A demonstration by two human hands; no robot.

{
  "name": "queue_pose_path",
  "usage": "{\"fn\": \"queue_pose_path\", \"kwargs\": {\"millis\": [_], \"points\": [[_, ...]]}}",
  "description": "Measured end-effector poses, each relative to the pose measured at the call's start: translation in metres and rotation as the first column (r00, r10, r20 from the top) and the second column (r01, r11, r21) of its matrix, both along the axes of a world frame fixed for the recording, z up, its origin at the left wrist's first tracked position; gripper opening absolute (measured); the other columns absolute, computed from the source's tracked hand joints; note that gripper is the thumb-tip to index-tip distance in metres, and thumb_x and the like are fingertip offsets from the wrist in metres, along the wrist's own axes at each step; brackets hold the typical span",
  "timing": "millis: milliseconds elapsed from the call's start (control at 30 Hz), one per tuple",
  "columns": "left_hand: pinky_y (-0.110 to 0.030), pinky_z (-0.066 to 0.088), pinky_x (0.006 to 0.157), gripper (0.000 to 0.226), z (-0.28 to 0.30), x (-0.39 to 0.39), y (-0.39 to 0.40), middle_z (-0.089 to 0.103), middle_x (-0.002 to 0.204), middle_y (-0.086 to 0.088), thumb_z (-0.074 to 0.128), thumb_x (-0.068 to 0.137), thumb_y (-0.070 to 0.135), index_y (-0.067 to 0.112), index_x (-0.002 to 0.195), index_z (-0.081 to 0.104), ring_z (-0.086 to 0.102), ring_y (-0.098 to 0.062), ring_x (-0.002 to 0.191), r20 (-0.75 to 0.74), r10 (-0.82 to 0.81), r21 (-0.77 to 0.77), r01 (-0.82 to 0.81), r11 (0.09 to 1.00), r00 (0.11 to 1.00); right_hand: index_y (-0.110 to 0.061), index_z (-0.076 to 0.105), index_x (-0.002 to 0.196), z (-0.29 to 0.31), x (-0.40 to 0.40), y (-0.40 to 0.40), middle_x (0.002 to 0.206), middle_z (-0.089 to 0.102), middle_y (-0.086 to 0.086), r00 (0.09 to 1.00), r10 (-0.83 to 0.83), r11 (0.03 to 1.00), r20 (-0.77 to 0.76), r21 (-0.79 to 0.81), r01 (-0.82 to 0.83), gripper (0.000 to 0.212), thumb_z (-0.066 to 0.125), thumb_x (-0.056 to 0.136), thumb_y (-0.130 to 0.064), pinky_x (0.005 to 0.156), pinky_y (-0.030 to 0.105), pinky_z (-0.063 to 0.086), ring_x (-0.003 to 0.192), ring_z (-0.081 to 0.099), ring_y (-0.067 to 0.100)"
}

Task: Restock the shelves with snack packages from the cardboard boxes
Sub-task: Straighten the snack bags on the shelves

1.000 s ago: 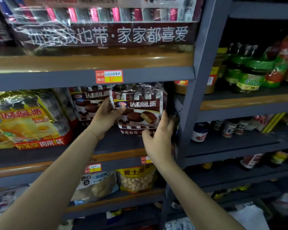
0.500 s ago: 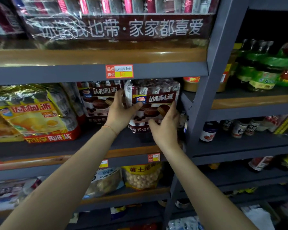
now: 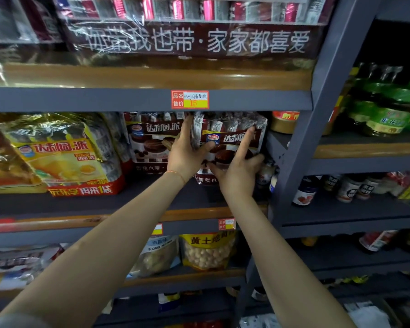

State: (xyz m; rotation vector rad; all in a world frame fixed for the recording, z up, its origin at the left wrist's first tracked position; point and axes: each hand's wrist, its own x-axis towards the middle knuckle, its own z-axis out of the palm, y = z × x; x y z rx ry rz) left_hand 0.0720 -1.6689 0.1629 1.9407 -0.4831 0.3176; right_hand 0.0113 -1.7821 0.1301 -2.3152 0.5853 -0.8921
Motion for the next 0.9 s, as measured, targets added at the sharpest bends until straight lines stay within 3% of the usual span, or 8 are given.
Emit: {"fn": "queue_pose_path", "kwargs": {"millis": [100,233,300,367,433,633,800,900], "points": [[-0.039,0.051,0.1,0.09,0.001,-0.004,0.001,0.046,0.156,-0.005,0.074,0.091,0.039,0.033,0.16,0.016,0.049,-0.029,0.137,-0.013,0.008,0.021,-0.008,1.0,1.0,-0.039,-0.024,0.152,0.001,-0.001,0.0,0.15,0.016,0.032,0.999,0.033,0.999,0.007,0.034,-0.033,0.132,0.084,0.076,-0.042,0.092,0.049,0.051,0.135,0.035,0.046],[-0.03,0.049,0.087,0.091,0.004,-0.01,0.007,0.057,0.144,-0.01,0.073,0.09,0.045,0.03,0.16,0.016,0.058,-0.03,0.126,0.019,0.046,0.087,-0.047,0.995,0.999,-0.037,-0.022,0.154,0.003,-0.013,0.0,0.156,0.012,0.034,0.996,0.086,0.996,0.001,0.038,-0.086,0.13,0.083,0.077,-0.038,0.094,0.052,0.053,0.133,0.043,0.048],[-0.027,0.046,0.083,0.091,0.005,-0.011,0.009,0.06,0.138,-0.011,0.073,0.089,0.046,0.031,0.16,0.018,0.06,-0.03,0.12,-0.007,0.051,0.089,-0.05,0.995,0.999,-0.028,-0.013,0.158,0.004,-0.023,0.006,0.159,0.005,0.034,1.0,0.013,0.988,0.015,-0.153,-0.01,0.127,0.083,0.076,-0.039,0.102,0.054,0.048,0.14,0.032,0.051],[-0.027,0.046,0.082,0.09,0.007,-0.012,0.01,0.062,0.134,-0.011,0.074,0.089,0.046,0.032,0.159,0.02,0.062,-0.03,0.117,-0.023,0.045,0.082,-0.042,0.996,0.999,-0.025,0.0,0.16,0.004,-0.029,0.015,0.159,0.011,0.034,0.996,-0.049,0.909,0.068,-0.411,0.072,0.125,0.086,0.071,-0.043,0.106,0.056,0.042,0.143,0.023,0.055],[-0.031,0.049,0.086,0.09,0.01,-0.014,0.01,0.06,0.137,-0.012,0.073,0.088,0.047,0.033,0.159,0.019,0.06,-0.031,0.119,-0.039,0.044,0.086,-0.04,0.995,0.998,-0.028,0.007,0.16,0.003,-0.027,0.019,0.159,0.015,0.033,0.997,-0.065,0.838,0.04,-0.54,0.076,0.125,0.086,0.066,-0.052,0.104,0.056,0.043,0.141,0.024,0.057],[-0.036,0.052,0.096,0.084,0.016,-0.018,0.015,0.051,0.151,-0.007,0.068,0.094,0.039,0.034,0.16,0.016,0.059,-0.029,0.126,-0.089,-0.014,0.082,0.022,0.996,0.996,-0.027,-0.001,0.159,0.004,-0.011,0.021,0.159,0.009,0.035,0.989,-0.131,0.848,-0.066,-0.525,0.078,0.137,0.089,0.06,-0.056,0.093,0.053,0.053,0.141,0.025,0.058],[-0.022,0.048,0.075,0.076,0.013,-0.019,0.027,0.053,0.148,-0.004,0.062,0.099,0.033,0.034,0.161,0.017,0.062,-0.009,0.101,-0.219,-0.119,-0.002,0.122,0.993,0.968,-0.028,-0.004,0.159,0.003,-0.007,0.023,0.159,0.007,0.034,0.986,-0.139,0.86,-0.096,-0.506,0.072,0.138,0.09,0.061,-0.054,0.094,0.052,0.053,0.141,0.024,0.058],[-0.03,0.047,0.094,0.072,0.01,-0.023,0.038,0.056,0.144,-0.003,0.064,0.096,0.031,0.035,0.158,0.026,0.056,-0.02,0.126,-0.269,-0.169,-0.038,0.164,0.986,0.948,-0.034,-0.009,0.158,0.006,-0.011,0.021,0.162,0.001,0.029,0.989,-0.088,0.883,-0.119,-0.47,0.022,0.133,0.089,0.068,-0.045,0.099,0.054,0.048,0.145,0.016,0.056]]}}
